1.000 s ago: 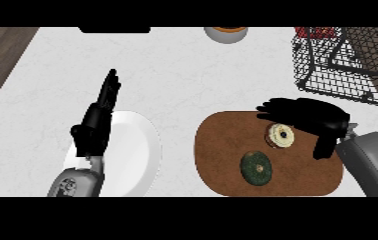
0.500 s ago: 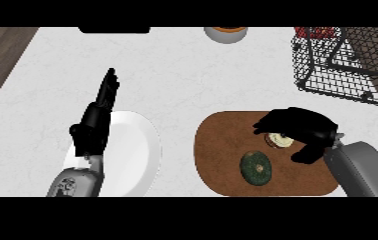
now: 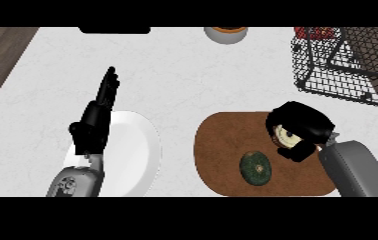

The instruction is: Pick the cupcake from the cutting board and place it in the tiered basket

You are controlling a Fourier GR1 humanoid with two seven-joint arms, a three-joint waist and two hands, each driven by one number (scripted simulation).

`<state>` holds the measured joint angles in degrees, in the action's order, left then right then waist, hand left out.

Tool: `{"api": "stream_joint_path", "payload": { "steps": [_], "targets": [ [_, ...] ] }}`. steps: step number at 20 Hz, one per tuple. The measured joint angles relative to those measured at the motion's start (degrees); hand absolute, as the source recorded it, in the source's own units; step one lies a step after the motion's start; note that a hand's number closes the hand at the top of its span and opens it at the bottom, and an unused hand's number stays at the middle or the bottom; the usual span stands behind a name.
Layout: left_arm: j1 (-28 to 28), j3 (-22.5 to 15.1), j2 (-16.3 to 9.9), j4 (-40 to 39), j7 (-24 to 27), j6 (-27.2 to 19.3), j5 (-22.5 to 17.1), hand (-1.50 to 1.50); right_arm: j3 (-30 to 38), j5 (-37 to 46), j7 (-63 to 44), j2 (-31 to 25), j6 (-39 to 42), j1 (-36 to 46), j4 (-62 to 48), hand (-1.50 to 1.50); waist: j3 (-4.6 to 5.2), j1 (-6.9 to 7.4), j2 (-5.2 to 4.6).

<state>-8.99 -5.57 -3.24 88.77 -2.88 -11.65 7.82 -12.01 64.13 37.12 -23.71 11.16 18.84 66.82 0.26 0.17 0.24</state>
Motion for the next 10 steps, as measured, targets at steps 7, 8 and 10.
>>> {"api": "stream_joint_path", "payload": {
  "steps": [7, 8, 10],
  "targets": [
    [0.66, 0.09, -0.27, 0.37, 0.13, -0.06, 0.15, 0.0, 8.77, 5.63, -31.73, 2.45, 4.83, 0.85, -4.43, 1.5, 0.36, -0.59, 0.26],
    [0.63, -0.14, -0.23, 0.39, -0.02, 0.06, 0.24, 0.0, 9.62, 6.57, -36.3, 3.33, 5.4, 1.55, -4.44, 1.5, 0.35, -0.52, 0.26],
    [1.2, -0.68, 0.02, 0.49, 0.15, 0.16, 0.38, 0.0, 10.81, 8.28, -44.61, 5.54, 6.51, 2.8, -3.81, 1.5, 0.37, -0.36, 0.31]
  ]
}}
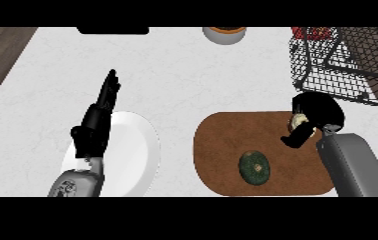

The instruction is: Pick the cupcake from the cutting board and place it in the tiered basket

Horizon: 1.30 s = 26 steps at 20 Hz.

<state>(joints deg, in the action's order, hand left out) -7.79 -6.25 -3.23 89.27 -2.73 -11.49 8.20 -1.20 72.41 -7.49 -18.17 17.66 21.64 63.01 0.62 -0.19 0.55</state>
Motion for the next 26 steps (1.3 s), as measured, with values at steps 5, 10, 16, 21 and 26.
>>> {"api": "stream_joint_path", "payload": {
  "steps": [5, 10, 16, 21, 26],
  "targets": [
    [-0.19, 0.53, -0.31, 0.53, -0.58, 0.4, -0.4, 0.0, 1.48, 3.51, -16.02, 4.16, 2.59, 2.99, 6.11, 1.5, -0.35, -0.09, -0.14],
    [0.16, 1.35, -0.93, 0.82, -0.53, 1.01, -0.9, 0.0, 2.43, 5.15, -25.48, 5.25, 7.93, 6.26, 16.96, 1.5, -0.5, -0.27, -0.15],
    [-0.21, 1.47, -0.18, -0.54, 0.33, 0.4, -0.45, 0.0, 6.47, 3.04, -30.29, 2.77, 18.09, 12.07, 30.53, 1.5, -0.55, -0.48, -0.18],
    [-0.96, 1.9, -0.44, -0.33, -0.12, 0.82, -0.51, 0.0, 11.12, 0.16, -32.91, 0.23, 27.55, 19.65, 36.71, 1.5, -0.56, -0.17, -0.26],
    [-0.25, 1.44, -0.5, 1.11, -0.88, 1.35, -0.28, 0.0, 17.53, -3.52, -34.03, -0.76, 28.66, 26.34, 34.91, 1.5, -0.58, 0.32, -0.39]
  ]
}}
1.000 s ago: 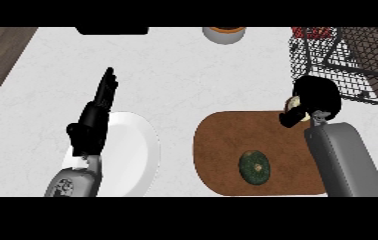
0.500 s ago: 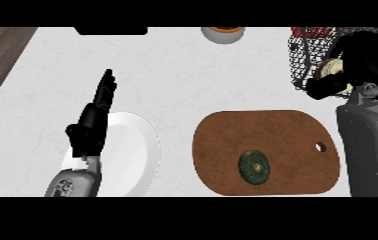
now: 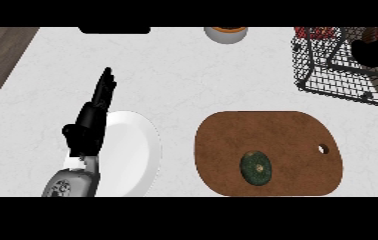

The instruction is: Pick the cupcake from the cutting board and place it in the tiered basket

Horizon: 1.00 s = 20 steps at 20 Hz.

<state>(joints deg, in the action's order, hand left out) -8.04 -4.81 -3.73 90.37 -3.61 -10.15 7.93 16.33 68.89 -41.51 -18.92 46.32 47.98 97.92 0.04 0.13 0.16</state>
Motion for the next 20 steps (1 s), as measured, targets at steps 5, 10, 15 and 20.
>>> {"api": "stream_joint_path", "payload": {
  "steps": [5, 10, 15, 20],
  "targets": [
    [-0.39, 0.44, 0.38, -1.55, 1.5, 0.27, -0.25, 0.0, 3.4, -2.41, -0.78, 1.0, -4.16, 3.5, -5.21, 1.5, -0.01, 0.19, -0.16],
    [0.11, -0.18, 0.87, -1.58, 2.08, 0.32, 0.4, 0.0, 4.14, -2.06, 2.34, -2.86, -11.94, 5.86, -15.59, 1.5, -0.02, 0.48, -0.28],
    [-0.84, -0.09, 1.19, -1.51, 1.12, 0.03, 0.85, 0.0, 4.25, -1.01, 5.94, -8.14, -17.37, 8.42, -25.73, 1.5, -0.04, 0.59, -0.34],
    [-1.5, -0.35, 1.52, -1.02, 0.1, -0.11, 1.39, 0.0, 3.82, 0.33, 11.35, -12.32, -24.25, 8.28, -36.07, 1.5, -0.05, 0.73, -0.43]
  ]
}}
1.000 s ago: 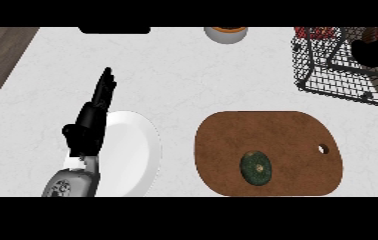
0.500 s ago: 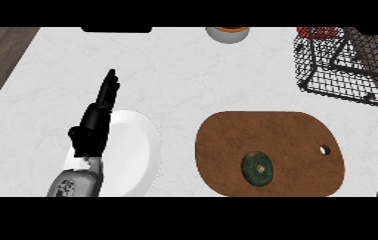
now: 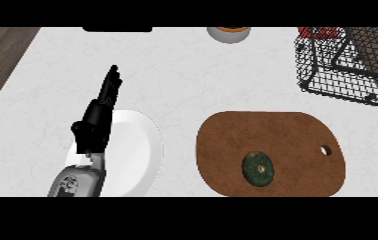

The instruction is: Pick the cupcake from the cutting board and place it in the tiered basket

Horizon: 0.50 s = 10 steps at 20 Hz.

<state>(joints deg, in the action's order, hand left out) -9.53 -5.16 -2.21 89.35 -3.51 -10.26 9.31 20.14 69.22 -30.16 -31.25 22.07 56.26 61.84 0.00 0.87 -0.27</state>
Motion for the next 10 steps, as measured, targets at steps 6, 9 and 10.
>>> {"api": "stream_joint_path", "payload": {
  "steps": [6, 9, 10],
  "targets": [
    [1.29, -0.28, 0.28, 0.08, 0.92, 0.18, 0.23, 0.0, 1.4, 0.01, 3.9, -3.52, -6.51, 1.45, -11.34, -1.5, -0.01, 0.25, -0.05],
    [0.46, -0.25, 0.56, 0.05, 0.16, -0.07, 0.37, 0.0, 5.83, -2.93, 2.72, -2.75, -10.5, 1.98, -14.72, -1.5, -0.04, 0.31, -0.14],
    [-0.02, 0.06, 0.36, 0.19, -0.37, 0.19, 0.1, 0.0, 6.85, -3.83, 3.01, -2.98, -11.14, 2.12, -16.03, -1.5, -0.04, 0.28, -0.13]
  ]
}}
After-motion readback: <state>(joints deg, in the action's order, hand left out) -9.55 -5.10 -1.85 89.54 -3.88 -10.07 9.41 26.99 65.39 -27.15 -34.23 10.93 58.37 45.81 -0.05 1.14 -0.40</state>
